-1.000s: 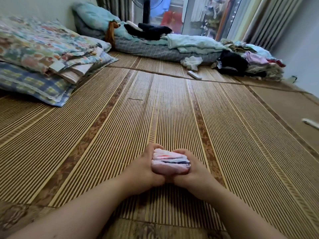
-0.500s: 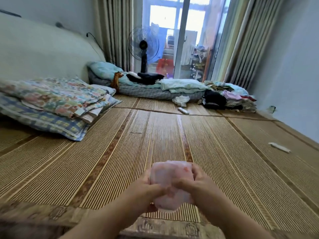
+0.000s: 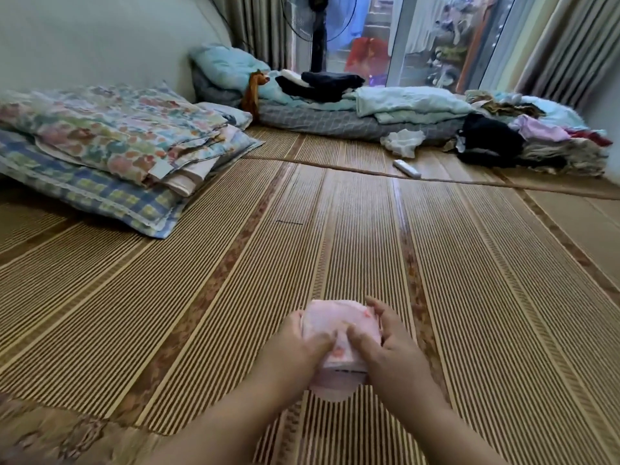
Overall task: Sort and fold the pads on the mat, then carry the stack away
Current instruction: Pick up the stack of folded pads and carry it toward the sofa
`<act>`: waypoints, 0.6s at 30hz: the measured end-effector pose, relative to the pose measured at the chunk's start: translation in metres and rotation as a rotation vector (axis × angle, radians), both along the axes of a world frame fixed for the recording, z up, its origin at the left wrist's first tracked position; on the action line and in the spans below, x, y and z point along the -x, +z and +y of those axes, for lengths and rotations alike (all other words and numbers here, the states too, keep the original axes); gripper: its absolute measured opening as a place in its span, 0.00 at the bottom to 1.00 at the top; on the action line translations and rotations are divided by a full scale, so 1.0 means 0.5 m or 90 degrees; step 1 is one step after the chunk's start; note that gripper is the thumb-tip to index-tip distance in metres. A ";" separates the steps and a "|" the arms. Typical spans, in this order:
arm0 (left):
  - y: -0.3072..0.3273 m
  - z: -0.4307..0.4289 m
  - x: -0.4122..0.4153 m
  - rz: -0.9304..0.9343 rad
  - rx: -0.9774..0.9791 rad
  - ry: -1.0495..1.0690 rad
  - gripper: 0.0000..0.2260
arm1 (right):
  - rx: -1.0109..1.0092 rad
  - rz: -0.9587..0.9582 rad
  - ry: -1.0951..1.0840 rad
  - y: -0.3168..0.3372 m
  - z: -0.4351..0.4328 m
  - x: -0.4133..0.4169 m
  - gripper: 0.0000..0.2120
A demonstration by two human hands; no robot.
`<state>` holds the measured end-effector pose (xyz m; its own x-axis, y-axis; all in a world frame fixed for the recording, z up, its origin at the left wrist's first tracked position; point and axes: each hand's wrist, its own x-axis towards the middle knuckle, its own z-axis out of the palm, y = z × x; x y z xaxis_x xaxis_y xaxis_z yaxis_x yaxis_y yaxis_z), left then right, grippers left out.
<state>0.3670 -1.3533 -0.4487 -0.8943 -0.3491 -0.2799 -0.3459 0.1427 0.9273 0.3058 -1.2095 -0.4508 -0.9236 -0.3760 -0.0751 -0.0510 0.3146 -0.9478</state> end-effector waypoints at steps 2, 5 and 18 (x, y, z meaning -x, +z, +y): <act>-0.010 -0.021 0.059 -0.013 0.068 -0.011 0.16 | -0.019 0.011 0.023 -0.011 -0.023 0.052 0.20; 0.005 -0.052 0.126 -0.032 0.101 -0.021 0.16 | -0.034 -0.035 0.044 0.009 -0.051 0.121 0.17; 0.654 -0.086 0.102 0.034 0.250 -0.129 0.24 | -0.077 0.010 0.165 0.642 -0.083 0.174 0.19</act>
